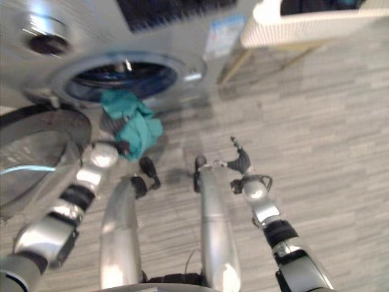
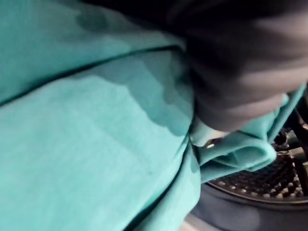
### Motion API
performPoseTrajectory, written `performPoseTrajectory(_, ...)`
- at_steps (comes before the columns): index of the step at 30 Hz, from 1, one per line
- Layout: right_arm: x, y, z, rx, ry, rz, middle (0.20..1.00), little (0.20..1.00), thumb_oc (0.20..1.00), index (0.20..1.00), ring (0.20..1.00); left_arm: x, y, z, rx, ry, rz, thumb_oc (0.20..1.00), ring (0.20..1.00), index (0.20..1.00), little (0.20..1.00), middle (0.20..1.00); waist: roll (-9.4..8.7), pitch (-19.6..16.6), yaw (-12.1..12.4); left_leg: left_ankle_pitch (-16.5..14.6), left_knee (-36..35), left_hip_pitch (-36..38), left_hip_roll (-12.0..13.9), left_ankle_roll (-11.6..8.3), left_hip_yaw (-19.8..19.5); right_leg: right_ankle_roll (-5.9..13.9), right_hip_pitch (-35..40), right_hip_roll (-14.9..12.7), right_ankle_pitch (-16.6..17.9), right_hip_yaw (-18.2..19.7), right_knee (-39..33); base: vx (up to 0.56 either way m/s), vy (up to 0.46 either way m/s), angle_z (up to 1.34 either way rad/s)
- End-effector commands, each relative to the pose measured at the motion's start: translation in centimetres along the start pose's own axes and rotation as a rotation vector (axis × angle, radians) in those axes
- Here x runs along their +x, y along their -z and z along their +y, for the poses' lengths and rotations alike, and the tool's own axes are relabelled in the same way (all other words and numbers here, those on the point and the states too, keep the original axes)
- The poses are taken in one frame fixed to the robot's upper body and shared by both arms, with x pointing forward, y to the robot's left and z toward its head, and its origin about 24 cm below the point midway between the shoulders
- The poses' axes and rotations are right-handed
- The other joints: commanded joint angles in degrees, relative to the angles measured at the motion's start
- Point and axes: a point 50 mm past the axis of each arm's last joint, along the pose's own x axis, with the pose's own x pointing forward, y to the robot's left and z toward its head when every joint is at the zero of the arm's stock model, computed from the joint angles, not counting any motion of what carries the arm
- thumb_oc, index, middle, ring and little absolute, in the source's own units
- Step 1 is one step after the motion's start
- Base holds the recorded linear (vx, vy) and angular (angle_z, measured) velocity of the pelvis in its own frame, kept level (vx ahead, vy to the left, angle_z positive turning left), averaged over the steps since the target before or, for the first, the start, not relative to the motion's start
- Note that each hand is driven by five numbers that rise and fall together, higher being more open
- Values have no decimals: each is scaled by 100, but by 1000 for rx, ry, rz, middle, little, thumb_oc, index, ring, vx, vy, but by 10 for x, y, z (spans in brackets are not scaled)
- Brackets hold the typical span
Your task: Grab the laundry basket,head to the washer,open it,put in the laundry and shut it.
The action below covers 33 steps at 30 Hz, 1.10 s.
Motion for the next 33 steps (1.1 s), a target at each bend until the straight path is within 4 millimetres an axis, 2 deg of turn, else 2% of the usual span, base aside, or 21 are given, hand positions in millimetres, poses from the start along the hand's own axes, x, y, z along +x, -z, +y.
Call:
performPoseTrajectory(1,-20,13,-3,60,21,-3,1000,1000,1000,1000,1000,23,-40,30,-18,-160,-124,200,200,200,200,200,312,-651,-171,-378,150,-58,-18,103,-483,132,66,73,28,-197,-668,51,-35,-22)
performPoseTrajectory(3,-17,9,-7,63,34,-29,1000,1000,1000,1000,1000,40,-86,61,22,-259,-240,200,200,200,200,200,403,-610,-228,-528,455,-365,58,150,-576,115,-235,82,-104,-201,-402,51,-29,-30)
performPoseTrajectory(5,-15,6,-12,57,34,-45,1000,1000,1000,1000,1000,47,-121,80,75,-326,-332,200,200,200,200,200,450,-602,-270,-621,660,-552,110,175,-616,122,-450,122,-166,-174,-214,67,-25,-14)
performPoseTrajectory(7,-12,2,-16,53,30,-68,1000,1000,1000,1000,1000,50,-162,101,169,-426,-439,200,200,200,200,200,491,-596,-321,-706,800,-691,162,199,-645,148,-600,147,-205,-162,-106,65,-9,-5)
performPoseTrajectory(8,-12,0,-18,53,28,-81,1000,1000,1000,1000,1000,50,-176,109,208,-466,-471,200,200,200,200,200,497,-594,-333,-732,842,-737,184,197,-657,159,-649,165,-204,-161,-75,56,-1,2)
performPoseTrajectory(10,-14,-1,-22,54,25,-99,1000,1000,1000,1000,1000,43,-215,134,273,-599,-577,200,200,200,200,200,537,-590,-369,-784,971,-879,192,219,-681,174,-785,217,-192,-178,-5,50,-3,3)
performPoseTrajectory(13,-16,-5,-24,60,9,-127,1000,1000,1000,1000,1000,33,-245,155,403,-737,-664,200,200,200,200,200,570,-613,-363,-821,1083,-1069,258,224,-737,221,-952,264,-159,-232,20,40,-10,-12)
performPoseTrajectory(14,-18,-4,-25,55,3,-129,1000,1000,1000,1000,1000,32,-249,157,448,-757,-679,504,504,504,504,504,565,-617,-348,-827,1130,-1126,277,229,-761,232,-985,274,-146,-252,34,29,-16,-8)
performPoseTrajectory(15,-19,-4,-24,52,-2,-134,1000,1000,1000,1000,1000,32,-248,158,478,-760,-680,1000,1000,1000,1000,1000,570,-636,-335,-832,1167,-1176,289,230,-778,236,-1015,277,-144,-282,37,31,-19,-6)
performPoseTrajectory(18,-19,-2,-26,47,-9,-121,1000,1000,1000,1000,1000,42,-232,143,481,-624,-602,1000,1000,1000,1000,1000,587,-667,-326,-834,1223,-1241,290,233,-832,243,-1063,279,-154,-347,70,20,-8,-4)
performPoseTrajectory(19,-19,0,-26,33,-25,-108,1000,1000,1000,1000,1000,51,-211,134,546,-515,-516,1000,1000,1000,1000,1000,570,-673,-320,-829,1288,-1282,282,227,-866,239,-1077,274,-161,-385,116,10,-4,3)
performPoseTrajectory(20,-19,0,-26,33,-25,-107,1000,1000,1000,1000,1000,51,-211,134,546,-514,-516,1000,1000,1000,1000,1000,574,-678,-320,-831,1294,-1289,281,226,-872,239,-1081,272,-164,-389,120,0,0,0)
performPoseTrajectory(22,-20,3,-24,25,-35,-99,1000,1000,1000,1000,1000,56,-183,124,565,-414,-429,1000,1000,1000,1000,1000,553,-694,-296,-847,1346,-1303,264,220,-918,224,-1066,254,-180,-426,158,7,1,2)
performPoseTrajectory(23,-21,3,-24,22,-36,-96,1000,1000,1000,1000,1000,56,-181,123,563,-412,-425,1000,1000,1000,1000,1000,572,-711,-302,-851,1351,-1310,263,220,-924,223,-1068,254,-184,-431,161,10,3,5)
performPoseTrajectory(24,-21,4,-22,23,-42,-92,1000,1000,1000,1000,1000,57,-171,117,558,-381,-403,1000,1000,1000,1000,1000,554,-713,-290,-855,1356,-1298,256,217,-938,214,-1062,238,-192,-448,186,7,-8,6)
performPoseTrajectory(25,-22,8,-21,22,-47,-76,1000,1000,1000,1000,1000,58,-143,104,551,-305,-335,1000,1000,1000,1000,1000,521,-735,-269,-864,1330,-1253,233,204,-946,183,-1012,214,-226,-469,178,1,-7,9)
performPoseTrajectory(26,-23,11,-21,21,-48,-63,1000,1000,1000,1000,1000,56,-123,94,568,-235,-298,1000,1000,1000,1000,1000,499,-769,-258,-849,1284,-1194,197,183,-958,162,-949,178,-234,-481,148,-7,5,11)
performPoseTrajectory(29,-21,12,-22,23,-38,-55,1000,1000,1000,1000,1000,51,-104,86,585,-175,-279,1000,1000,1000,1000,1000,483,-797,-195,-796,1039,-1006,141,134,-918,150,-765,109,-211,-487,-8,-21,13,12)
performPoseTrajectory(30,-21,12,-22,22,-39,-54,1000,1000,1000,1000,1000,50,-103,87,585,-176,-278,1000,1000,1000,1000,1000,482,-792,-207,-786,1017,-981,133,135,-910,151,-745,103,-206,-483,-22,-40,11,16)
performPoseTrajectory(33,-18,14,-19,26,-32,-34,1000,1000,1000,1000,1000,36,-74,68,522,-108,-268,1000,1000,1000,1000,1000,449,-807,-87,-613,506,-557,-4,29,-813,175,-323,-35,-112,-514,-387,-49,15,28)
